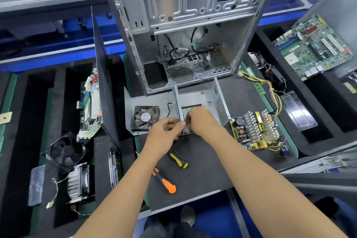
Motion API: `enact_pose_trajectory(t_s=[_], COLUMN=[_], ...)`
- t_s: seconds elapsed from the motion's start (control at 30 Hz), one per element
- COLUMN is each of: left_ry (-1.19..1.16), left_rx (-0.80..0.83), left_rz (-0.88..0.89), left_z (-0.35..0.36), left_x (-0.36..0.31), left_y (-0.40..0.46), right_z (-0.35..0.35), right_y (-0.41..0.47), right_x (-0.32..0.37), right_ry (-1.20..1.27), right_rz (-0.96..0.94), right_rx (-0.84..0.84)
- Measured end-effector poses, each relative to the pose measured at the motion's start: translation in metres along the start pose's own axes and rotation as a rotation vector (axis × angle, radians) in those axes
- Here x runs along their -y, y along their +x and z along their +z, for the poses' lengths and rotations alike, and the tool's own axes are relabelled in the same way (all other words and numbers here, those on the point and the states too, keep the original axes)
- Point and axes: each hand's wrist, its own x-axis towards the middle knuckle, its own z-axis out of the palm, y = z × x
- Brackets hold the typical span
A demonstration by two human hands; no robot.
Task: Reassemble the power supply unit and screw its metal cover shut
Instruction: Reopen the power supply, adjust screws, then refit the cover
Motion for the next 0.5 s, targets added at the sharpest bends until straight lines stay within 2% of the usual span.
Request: enact_pose_trajectory(t_s=[0.2,0.33,0.5], left_ry=[-0.003,-0.003,-0.016], left_rx=[-0.01,-0.007,-0.01], left_rz=[-0.009,-0.006,-0.003], left_z=[0.001,0.0,0.0], left_x=[-0.002,0.0,0.003], left_y=[-0.002,0.0,0.002], right_z=[-0.003,-0.001,0.037], right_y=[-0.011,-0.042,-0.073], right_x=[-0.012,-0.025,-0.031], right_ry=[0.23,0.501,0.187], right_rz=[0.05,-0.029,-0.209], right_rx=[-0.1,-0.194,-0.064])
